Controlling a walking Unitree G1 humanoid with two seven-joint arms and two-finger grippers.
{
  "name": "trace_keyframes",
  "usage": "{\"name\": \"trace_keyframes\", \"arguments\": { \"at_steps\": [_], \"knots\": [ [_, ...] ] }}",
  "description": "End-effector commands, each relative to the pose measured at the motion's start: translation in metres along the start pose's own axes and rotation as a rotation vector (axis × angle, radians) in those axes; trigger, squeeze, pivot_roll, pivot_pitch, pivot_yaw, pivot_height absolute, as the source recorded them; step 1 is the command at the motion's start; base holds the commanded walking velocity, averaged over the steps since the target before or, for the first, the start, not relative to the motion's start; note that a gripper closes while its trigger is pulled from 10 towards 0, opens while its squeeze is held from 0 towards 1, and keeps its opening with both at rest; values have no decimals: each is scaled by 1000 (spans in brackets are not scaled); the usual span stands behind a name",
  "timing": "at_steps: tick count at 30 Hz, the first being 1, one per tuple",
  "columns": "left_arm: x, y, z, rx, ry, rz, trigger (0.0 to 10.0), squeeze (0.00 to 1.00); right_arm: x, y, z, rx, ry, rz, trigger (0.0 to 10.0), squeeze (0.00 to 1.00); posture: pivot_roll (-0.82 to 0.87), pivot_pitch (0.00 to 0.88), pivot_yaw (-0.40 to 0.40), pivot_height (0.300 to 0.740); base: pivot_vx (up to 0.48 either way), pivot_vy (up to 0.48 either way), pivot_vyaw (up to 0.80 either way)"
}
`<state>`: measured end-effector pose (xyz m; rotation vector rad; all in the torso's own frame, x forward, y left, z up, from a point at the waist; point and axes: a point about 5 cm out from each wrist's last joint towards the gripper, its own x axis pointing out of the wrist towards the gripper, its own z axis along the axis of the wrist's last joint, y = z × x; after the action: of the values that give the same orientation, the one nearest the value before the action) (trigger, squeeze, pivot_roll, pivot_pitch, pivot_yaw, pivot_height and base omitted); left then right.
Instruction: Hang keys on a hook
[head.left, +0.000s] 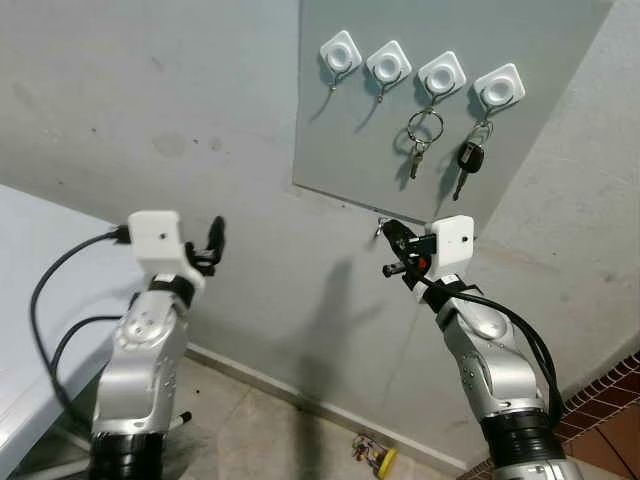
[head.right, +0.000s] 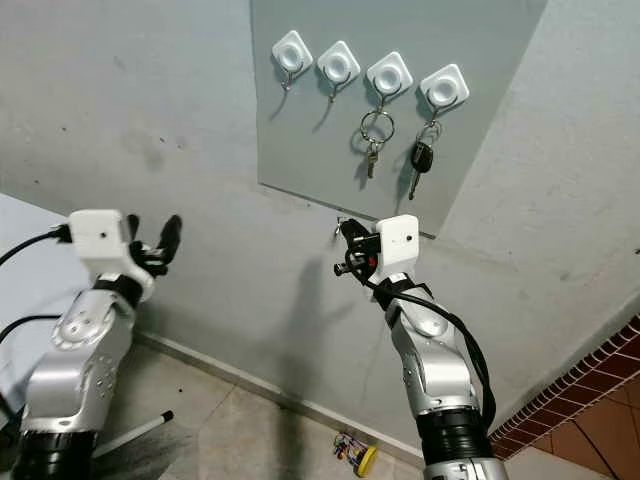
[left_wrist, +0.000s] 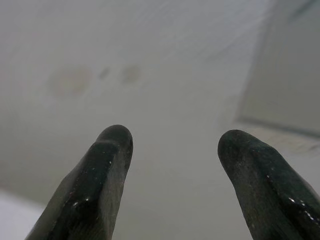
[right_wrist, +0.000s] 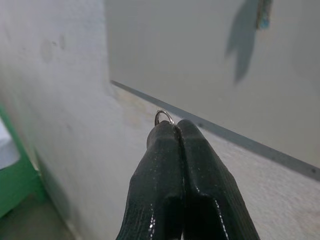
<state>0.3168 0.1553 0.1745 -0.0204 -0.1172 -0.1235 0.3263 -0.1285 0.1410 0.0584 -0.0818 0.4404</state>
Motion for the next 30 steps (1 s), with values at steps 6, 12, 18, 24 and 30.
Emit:
{"name": "trace_keyframes", "arguments": {
  "at_steps": [6,12,18,24,30],
  "knots": [
    [15,-20,13,61,-39,-87,10000,0,16,4,28,-13,-89,49,10000,0,-73,0,-45,724,0,0,0],
    [19,-33,27,59,-79,-184,10000,0,32,12,50,7,-167,79,10000,0,-83,0,-36,724,0,0,0],
    [18,-37,36,76,-105,-231,10000,0,43,19,68,19,-227,105,10000,0,-78,0,-34,724,0,0,0],
    [17,-42,43,82,-122,-281,10000,0,55,24,90,33,-297,130,10000,0,-68,0,-38,724,0,0,0],
    [17,-45,49,73,-133,-299,10000,0,62,22,101,54,-330,109,10000,0,-65,0,-38,724,0,0,0]
  ]
}}
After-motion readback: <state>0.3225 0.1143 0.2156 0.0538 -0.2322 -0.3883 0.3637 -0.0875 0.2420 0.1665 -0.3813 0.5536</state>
